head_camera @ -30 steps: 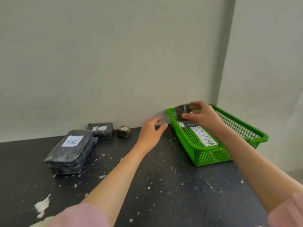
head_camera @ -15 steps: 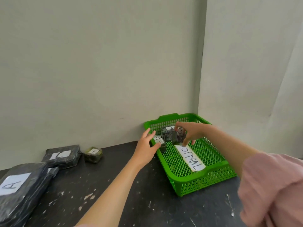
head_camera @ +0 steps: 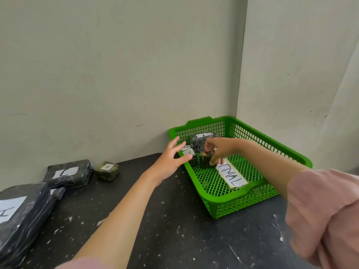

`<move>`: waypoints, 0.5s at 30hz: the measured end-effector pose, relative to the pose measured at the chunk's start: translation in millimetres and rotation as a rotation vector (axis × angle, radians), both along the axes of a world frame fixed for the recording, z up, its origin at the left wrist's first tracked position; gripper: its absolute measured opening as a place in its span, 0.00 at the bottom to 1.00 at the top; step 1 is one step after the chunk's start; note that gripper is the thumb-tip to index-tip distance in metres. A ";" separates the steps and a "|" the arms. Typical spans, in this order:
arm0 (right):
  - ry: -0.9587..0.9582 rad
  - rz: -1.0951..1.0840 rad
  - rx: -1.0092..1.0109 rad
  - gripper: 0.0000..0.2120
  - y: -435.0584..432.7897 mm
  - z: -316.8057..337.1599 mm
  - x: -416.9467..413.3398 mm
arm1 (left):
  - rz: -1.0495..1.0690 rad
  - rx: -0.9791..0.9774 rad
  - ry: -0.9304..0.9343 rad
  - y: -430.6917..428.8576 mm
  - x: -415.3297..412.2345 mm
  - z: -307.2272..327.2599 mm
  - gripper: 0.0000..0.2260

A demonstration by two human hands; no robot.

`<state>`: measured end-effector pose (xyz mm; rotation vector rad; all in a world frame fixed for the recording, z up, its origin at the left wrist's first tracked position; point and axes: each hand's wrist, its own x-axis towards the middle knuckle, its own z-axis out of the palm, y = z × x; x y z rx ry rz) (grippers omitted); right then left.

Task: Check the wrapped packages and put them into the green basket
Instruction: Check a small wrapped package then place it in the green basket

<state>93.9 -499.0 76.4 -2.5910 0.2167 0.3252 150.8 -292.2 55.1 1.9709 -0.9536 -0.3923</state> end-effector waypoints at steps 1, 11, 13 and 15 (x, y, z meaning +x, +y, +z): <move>-0.007 -0.009 0.043 0.17 -0.7 0.6 -0.5 | -0.002 0.001 -0.003 0.0 -0.2 -0.1 0.27; -0.240 -0.028 -0.136 0.22 -7.6 -2.6 4.9 | -0.008 -0.024 0.020 1.2 -0.2 -1.9 0.27; -0.247 -0.008 -0.282 0.24 -6.1 -5.8 8.5 | -0.007 -0.032 0.022 1.1 -0.6 -2.4 0.27; -0.250 0.006 -0.345 0.23 -3.7 -8.1 10.8 | -0.007 -0.040 0.023 1.3 -0.6 -3.0 0.27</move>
